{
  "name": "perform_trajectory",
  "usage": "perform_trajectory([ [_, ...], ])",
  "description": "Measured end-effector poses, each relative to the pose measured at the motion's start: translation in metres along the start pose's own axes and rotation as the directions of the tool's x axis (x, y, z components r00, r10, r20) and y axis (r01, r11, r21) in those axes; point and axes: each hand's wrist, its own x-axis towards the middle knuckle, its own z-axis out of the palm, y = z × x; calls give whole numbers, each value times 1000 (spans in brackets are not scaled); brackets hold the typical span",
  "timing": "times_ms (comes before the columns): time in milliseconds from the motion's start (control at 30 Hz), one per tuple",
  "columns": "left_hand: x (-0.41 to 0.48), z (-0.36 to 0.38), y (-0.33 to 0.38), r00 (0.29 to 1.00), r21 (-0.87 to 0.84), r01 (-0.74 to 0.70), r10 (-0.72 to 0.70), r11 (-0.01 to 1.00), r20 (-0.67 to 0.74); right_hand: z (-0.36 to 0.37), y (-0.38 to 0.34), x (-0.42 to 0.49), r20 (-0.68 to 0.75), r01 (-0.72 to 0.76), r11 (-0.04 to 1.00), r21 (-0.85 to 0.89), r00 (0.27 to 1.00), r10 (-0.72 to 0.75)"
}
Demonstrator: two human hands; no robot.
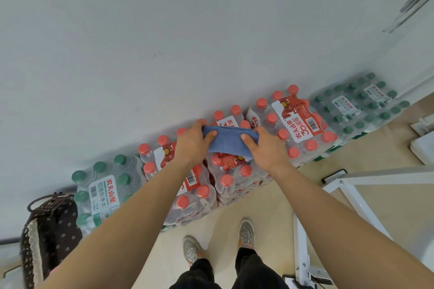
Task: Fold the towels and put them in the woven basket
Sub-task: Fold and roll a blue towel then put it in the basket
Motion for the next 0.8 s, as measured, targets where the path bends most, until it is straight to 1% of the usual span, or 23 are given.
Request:
perform_trajectory([
  [133,8,10,-1,998,0,28,-28,1000,-60,11,-8,5,-107,-110,988,-107,989,98],
  [233,7,17,10,994,80,38,-29,996,-109,20,-16,11,-175,-170,969,-177,975,139],
  [267,6,18,14,989,149,20,2,989,-145,23,-18,14,-191,-183,962,-203,971,144],
  [300,6,20,16,983,234,-28,69,972,-172,26,-19,16,-207,-194,954,-229,967,147],
  [367,8,24,20,942,362,-194,276,912,-191,28,-20,19,-248,-202,942,-270,959,135],
  [433,9,28,24,882,383,-367,448,848,-145,29,-19,22,-256,-131,945,-299,965,52],
  [467,9,30,25,868,373,-408,481,833,-126,28,-17,24,-234,-70,949,-307,972,-4],
  [533,7,34,25,879,348,-412,468,842,-92,25,-17,27,-173,68,948,-311,977,-127],
  [600,7,35,22,900,337,-397,435,854,-43,26,-17,27,-161,180,936,-303,958,-236],
  [633,9,35,21,899,340,-402,437,850,-29,28,-16,25,-163,215,934,-286,949,-268],
  [700,14,36,17,889,366,-422,458,830,-14,33,-13,19,-139,236,933,-271,950,-281],
  [800,16,38,13,879,357,-446,476,821,5,39,1,15,-93,243,912,-331,953,-288],
])
